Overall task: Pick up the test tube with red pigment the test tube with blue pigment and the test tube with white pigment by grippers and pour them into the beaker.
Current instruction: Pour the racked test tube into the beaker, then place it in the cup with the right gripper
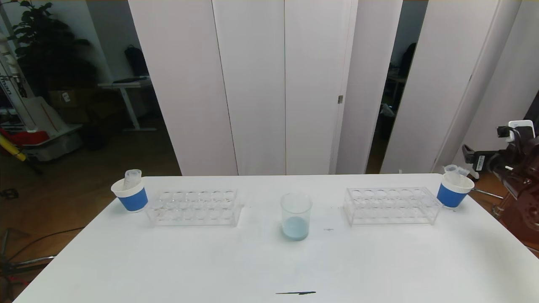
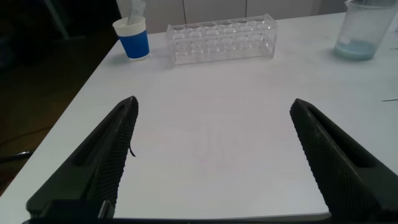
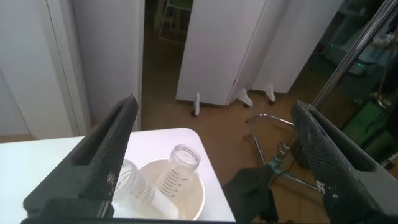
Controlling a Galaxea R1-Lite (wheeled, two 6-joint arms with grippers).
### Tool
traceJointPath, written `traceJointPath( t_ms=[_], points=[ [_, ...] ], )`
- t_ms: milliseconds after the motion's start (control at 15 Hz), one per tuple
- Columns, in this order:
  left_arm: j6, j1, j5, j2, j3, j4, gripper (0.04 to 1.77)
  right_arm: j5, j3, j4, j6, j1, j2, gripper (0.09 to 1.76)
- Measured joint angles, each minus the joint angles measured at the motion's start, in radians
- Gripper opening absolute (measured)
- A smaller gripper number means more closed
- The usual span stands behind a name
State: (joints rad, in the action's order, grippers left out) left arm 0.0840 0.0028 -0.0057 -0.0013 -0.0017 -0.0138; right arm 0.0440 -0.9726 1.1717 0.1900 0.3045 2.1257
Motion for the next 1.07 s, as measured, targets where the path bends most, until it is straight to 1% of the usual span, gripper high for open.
traceJointPath(
  t_ms=[200,400,533,667,800,933,1067],
  points=[
    [0.0,0.0,0.0,0.0,0.0,0.0,1.74,-0.052,0.028,-0.054,-0.001,0.049,-0.131,1.75],
    [0.0,0.0,0.0,0.0,0.0,0.0,1.74,-0.116,0.083,-0.131,-0.004,0.102,-0.305,1.75],
    [0.0,0.0,0.0,0.0,0.0,0.0,1.74,-0.156,0.12,-0.225,-0.007,0.137,-0.463,1.75],
    [0.0,0.0,0.0,0.0,0.0,0.0,1.74,-0.174,0.143,-0.353,-0.021,0.156,-0.645,1.75],
    [0.0,0.0,0.0,0.0,0.0,0.0,1.74,-0.179,0.159,-0.523,-0.042,0.137,-0.834,1.75],
    [0.0,0.0,0.0,0.0,0.0,0.0,1.74,-0.157,0.184,-0.717,-0.061,0.064,-1.041,1.75],
    [0.0,0.0,0.0,0.0,0.0,0.0,1.74,-0.133,0.225,-0.881,-0.073,-0.023,-1.247,1.75]
  ],
)
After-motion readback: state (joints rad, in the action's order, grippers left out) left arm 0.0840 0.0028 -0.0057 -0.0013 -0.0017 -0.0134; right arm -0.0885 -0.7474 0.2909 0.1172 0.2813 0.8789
